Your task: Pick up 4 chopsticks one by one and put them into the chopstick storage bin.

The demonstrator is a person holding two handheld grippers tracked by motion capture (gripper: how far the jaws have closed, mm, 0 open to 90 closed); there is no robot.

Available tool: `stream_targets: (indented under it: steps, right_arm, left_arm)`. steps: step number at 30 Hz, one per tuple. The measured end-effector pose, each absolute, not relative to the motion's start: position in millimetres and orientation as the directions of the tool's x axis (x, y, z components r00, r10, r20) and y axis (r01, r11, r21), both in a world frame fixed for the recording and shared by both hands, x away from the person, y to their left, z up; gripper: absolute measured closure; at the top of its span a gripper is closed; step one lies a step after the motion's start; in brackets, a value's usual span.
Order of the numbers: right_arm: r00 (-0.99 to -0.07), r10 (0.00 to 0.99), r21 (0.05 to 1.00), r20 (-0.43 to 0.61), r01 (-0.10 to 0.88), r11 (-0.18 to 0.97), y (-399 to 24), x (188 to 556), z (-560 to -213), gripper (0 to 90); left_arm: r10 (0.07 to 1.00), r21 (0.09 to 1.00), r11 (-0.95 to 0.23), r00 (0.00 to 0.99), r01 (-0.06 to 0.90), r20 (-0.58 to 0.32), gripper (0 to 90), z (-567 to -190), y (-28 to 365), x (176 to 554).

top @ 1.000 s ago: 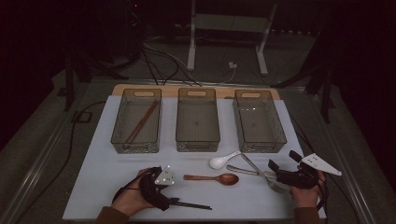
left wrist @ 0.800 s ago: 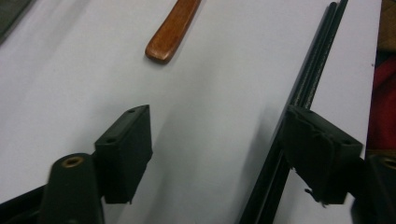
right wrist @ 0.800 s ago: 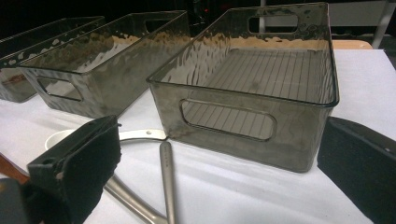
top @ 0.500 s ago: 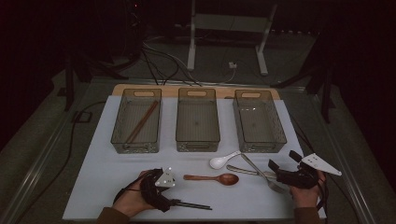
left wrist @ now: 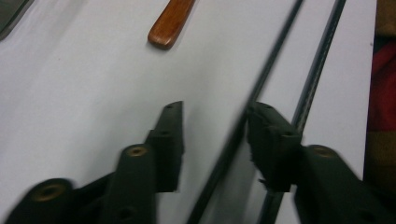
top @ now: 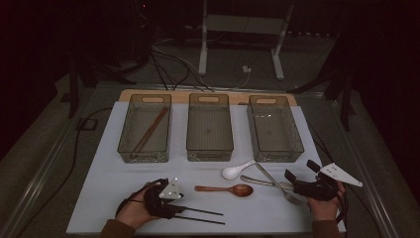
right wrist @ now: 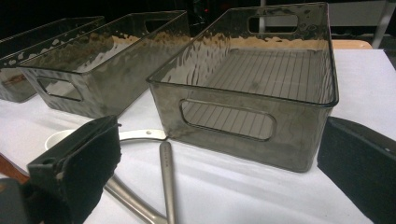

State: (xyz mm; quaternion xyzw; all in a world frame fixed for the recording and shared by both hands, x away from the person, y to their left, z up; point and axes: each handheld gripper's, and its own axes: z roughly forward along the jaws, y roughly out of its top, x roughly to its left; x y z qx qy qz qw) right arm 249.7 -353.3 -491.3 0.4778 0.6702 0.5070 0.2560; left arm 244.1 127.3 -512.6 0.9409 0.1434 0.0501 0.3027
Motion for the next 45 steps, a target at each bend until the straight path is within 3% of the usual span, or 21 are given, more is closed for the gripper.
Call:
stream_targets:
  steps: [6,24,34,45]
  right_arm:
    - [-0.412,0.9,0.924,0.141,0.382,0.031,-353,250,-492,0.0]
    - [-0.413,0.899,0.92,0.142,0.39,0.034,-351,251,-492,0.0]
    - [-0.412,0.9,0.92,0.143,0.39,0.033,-352,251,-492,0.0]
    - [-0.411,0.9,0.921,0.143,0.388,0.031,-353,250,-492,0.0]
  left_arm:
    - [0.273,0.591,-0.774,0.962,0.227,-0.013,80.4,-513,135,249]
    - [0.12,0.565,-0.82,0.993,0.094,0.01,87.5,-511,105,257]
    - [0.086,0.566,-0.823,0.995,0.046,0.044,87.8,-508,102,255]
    - [0.127,0.613,-0.788,0.989,0.057,0.07,87.8,-489,114,257]
